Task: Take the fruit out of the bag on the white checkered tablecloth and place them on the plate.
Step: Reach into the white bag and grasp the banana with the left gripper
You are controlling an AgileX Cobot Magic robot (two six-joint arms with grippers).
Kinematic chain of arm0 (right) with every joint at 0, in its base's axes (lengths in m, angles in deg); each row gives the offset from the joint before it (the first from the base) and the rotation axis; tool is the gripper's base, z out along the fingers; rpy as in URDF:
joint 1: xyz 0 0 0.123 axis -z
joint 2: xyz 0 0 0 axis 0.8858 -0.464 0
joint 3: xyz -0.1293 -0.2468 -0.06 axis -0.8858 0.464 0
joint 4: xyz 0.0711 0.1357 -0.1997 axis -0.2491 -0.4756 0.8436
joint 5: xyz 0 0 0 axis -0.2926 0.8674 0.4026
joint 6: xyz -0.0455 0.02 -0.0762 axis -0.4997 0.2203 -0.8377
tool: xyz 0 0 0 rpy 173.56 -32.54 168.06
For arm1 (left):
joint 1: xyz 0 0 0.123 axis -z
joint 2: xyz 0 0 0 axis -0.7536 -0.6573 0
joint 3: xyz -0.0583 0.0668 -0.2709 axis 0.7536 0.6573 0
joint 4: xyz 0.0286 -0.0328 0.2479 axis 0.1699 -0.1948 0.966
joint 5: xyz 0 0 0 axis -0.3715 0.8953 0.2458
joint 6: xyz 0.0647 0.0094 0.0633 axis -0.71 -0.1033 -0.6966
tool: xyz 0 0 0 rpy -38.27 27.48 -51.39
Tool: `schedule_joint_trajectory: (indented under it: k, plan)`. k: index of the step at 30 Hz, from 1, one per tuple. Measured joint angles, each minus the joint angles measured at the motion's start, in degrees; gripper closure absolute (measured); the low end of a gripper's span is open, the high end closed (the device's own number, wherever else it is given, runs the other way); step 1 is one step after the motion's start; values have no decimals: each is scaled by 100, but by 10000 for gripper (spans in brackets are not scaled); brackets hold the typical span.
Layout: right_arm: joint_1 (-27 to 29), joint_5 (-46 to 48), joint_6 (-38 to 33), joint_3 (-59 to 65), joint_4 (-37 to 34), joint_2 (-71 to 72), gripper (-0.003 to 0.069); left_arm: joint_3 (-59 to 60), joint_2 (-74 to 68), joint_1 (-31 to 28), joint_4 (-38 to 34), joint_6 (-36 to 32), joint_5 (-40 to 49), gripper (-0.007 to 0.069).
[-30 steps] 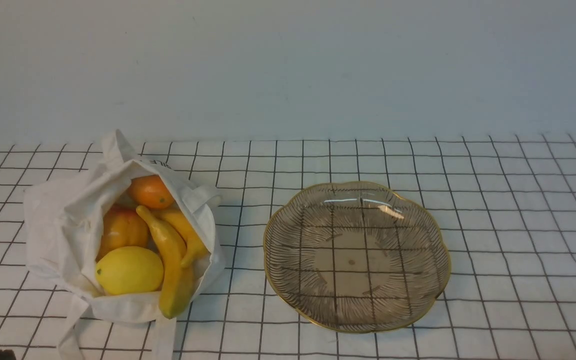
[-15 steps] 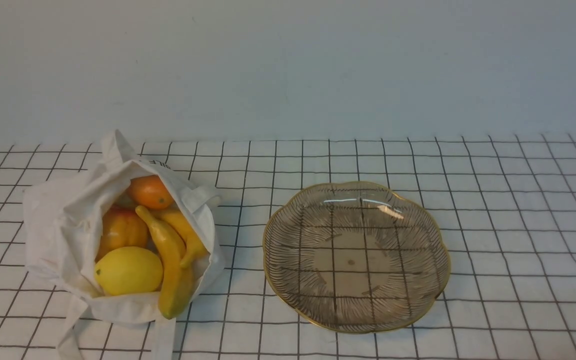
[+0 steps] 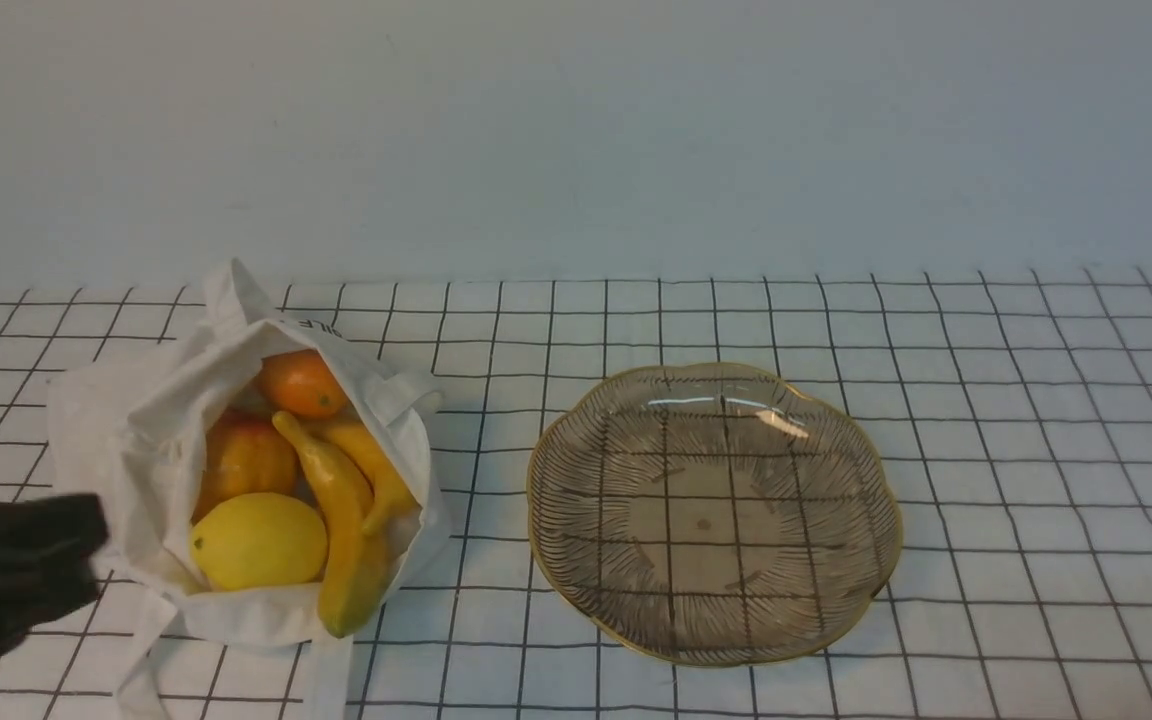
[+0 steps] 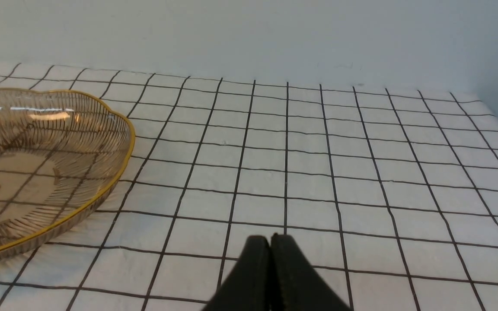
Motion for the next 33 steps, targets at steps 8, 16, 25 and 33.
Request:
schedule_joint_trajectory:
  k: [8, 16, 25, 33]
  plan:
    - [0, 0, 0, 0, 0, 0, 673, -1953, -3068, 456, 738, -182, 1685, 632]
    - [0, 0, 0, 0, 0, 0, 673, -2502, -4218, 1515, 1527, 477, 1563, 632]
    - [0, 0, 0, 0, 0, 0, 673, -2520, -4699, 1600, 1704, 608, 732, 451]
    - [0, 0, 0, 0, 0, 0, 673, -2537, -5272, 1600, 1715, 834, 676, 109]
